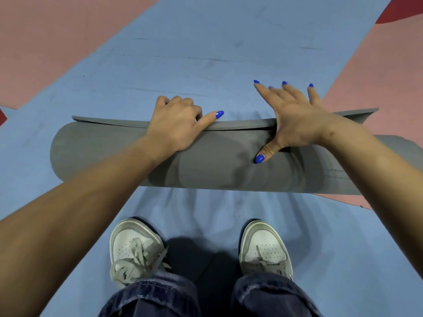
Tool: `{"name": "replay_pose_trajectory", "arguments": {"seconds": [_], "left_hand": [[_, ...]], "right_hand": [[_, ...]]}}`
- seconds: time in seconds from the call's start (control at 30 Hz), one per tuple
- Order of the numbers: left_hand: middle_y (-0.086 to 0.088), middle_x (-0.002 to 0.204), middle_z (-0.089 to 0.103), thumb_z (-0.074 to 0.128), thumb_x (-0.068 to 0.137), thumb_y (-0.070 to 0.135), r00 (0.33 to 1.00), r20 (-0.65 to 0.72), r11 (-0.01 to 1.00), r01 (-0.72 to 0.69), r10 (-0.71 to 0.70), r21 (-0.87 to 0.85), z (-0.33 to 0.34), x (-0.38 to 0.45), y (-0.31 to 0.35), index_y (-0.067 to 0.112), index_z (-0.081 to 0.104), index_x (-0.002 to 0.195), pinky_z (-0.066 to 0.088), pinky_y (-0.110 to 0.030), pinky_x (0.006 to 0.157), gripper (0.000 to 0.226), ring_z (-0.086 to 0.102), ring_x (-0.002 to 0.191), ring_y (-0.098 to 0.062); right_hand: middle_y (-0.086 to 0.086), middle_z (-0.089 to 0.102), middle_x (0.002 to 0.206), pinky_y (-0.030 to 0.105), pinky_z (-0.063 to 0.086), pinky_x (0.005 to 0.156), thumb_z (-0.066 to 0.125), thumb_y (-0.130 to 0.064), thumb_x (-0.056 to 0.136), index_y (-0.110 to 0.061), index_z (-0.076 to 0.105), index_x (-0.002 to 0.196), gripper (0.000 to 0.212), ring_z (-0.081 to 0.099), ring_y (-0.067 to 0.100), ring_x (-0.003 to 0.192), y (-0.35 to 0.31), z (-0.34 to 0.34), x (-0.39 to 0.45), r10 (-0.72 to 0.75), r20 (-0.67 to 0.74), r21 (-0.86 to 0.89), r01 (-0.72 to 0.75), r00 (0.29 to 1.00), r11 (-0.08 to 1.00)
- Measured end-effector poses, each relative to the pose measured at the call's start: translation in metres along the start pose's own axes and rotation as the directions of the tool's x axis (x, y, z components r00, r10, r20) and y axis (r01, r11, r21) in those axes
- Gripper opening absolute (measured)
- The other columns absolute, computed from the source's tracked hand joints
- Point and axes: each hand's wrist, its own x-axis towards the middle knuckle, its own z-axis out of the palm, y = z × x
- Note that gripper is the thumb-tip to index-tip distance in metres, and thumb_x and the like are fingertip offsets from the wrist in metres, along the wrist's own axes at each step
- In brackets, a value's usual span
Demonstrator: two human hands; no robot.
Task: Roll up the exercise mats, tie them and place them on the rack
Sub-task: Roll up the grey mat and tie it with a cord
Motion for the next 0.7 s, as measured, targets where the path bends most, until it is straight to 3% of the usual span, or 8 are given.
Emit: {"name": "replay_pose_trajectory", "arguments": {"seconds": [0.1,0.2,0.27,0.4,0.5,0.63,0.7], "left_hand": [[-0.003,0.067,0.038,0.025,0.099,0.051,0.997,-0.065,0.998,-0.034,0.03,-0.056,0.0,0.001,-0.002,0.013,0.038,0.057,0.024,-0.031,0.078,0.059,0.036,0.077,-0.023],[-0.004,0.066,0.036,0.027,0.102,0.046,0.995,-0.082,0.993,-0.073,0.065,-0.094,0.002,0.003,-0.003,0.01,0.036,0.058,0.022,-0.029,0.074,0.057,0.034,0.077,-0.024],[-0.004,0.067,0.037,0.026,0.102,0.048,0.991,-0.102,0.989,-0.102,0.091,-0.109,0.003,0.001,-0.003,0.008,0.038,0.06,0.024,-0.031,0.073,0.059,0.035,0.075,-0.024],[-0.006,0.074,0.046,0.025,0.096,0.054,0.981,-0.149,0.972,-0.151,0.125,-0.179,0.004,-0.012,-0.002,0.011,0.042,0.067,0.028,-0.031,0.069,0.055,0.041,0.071,-0.025],[-0.005,0.076,0.055,0.035,0.098,0.052,0.994,-0.105,0.981,-0.032,0.013,-0.19,0.002,-0.028,0.004,0.01,0.047,0.078,0.031,-0.032,0.064,0.048,0.051,0.072,-0.028],[-0.001,0.07,0.059,0.035,0.096,0.057,0.991,-0.1,0.99,0.08,-0.092,-0.113,-0.002,-0.057,0.015,0.014,0.046,0.093,0.035,-0.034,0.063,0.044,0.054,0.07,-0.03],[-0.001,0.079,0.067,0.029,0.092,0.059,0.988,-0.12,0.993,0.088,-0.097,-0.079,0.003,-0.074,0.017,0.018,0.053,0.107,0.045,-0.037,0.075,0.049,0.062,0.081,-0.031]], "right_hand": [[-0.004,0.044,0.143,0.05,-0.003,0.117,0.07,-0.076,0.035,-0.038,-0.012,0.149,0.145,0.023,0.016,0.142,0.003,0.002,-0.003,-0.033,-0.032,0.089,0.036,0.999,0.995],[-0.004,0.051,0.129,0.04,0.029,0.11,0.07,-0.074,0.04,-0.039,0.002,0.15,0.134,0.047,0.019,0.122,0.006,0.007,-0.01,-0.02,-0.031,0.212,0.026,0.999,0.977],[-0.004,0.051,0.124,0.038,0.037,0.101,0.072,-0.071,0.049,-0.039,0.019,0.149,0.118,0.05,0.019,0.118,0.005,0.013,-0.016,-0.024,-0.069,0.19,0.037,0.997,0.981],[-0.01,0.042,0.102,0.035,0.031,0.09,0.06,-0.076,0.058,-0.038,0.041,0.139,0.091,0.047,0.019,0.111,0.0,0.026,-0.032,-0.065,-0.161,0.023,0.069,0.985,0.997],[-0.01,0.039,0.098,0.036,0.029,0.089,0.059,-0.075,0.061,-0.037,0.043,0.137,0.087,0.046,0.021,0.107,-0.003,0.039,-0.047,-0.072,-0.228,-0.027,0.067,0.971,0.997],[0.003,0.057,0.099,0.041,0.037,0.081,0.075,-0.064,0.056,-0.022,0.059,0.126,0.083,0.056,0.031,0.093,-0.006,0.071,-0.07,-0.097,-0.42,-0.044,0.086,0.902,0.995],[0.007,0.059,0.096,0.04,0.038,0.074,0.07,-0.063,0.062,-0.017,0.063,0.119,0.073,0.058,0.032,0.085,-0.01,0.088,-0.083,-0.118,-0.506,-0.098,0.08,0.854,0.992]]}}
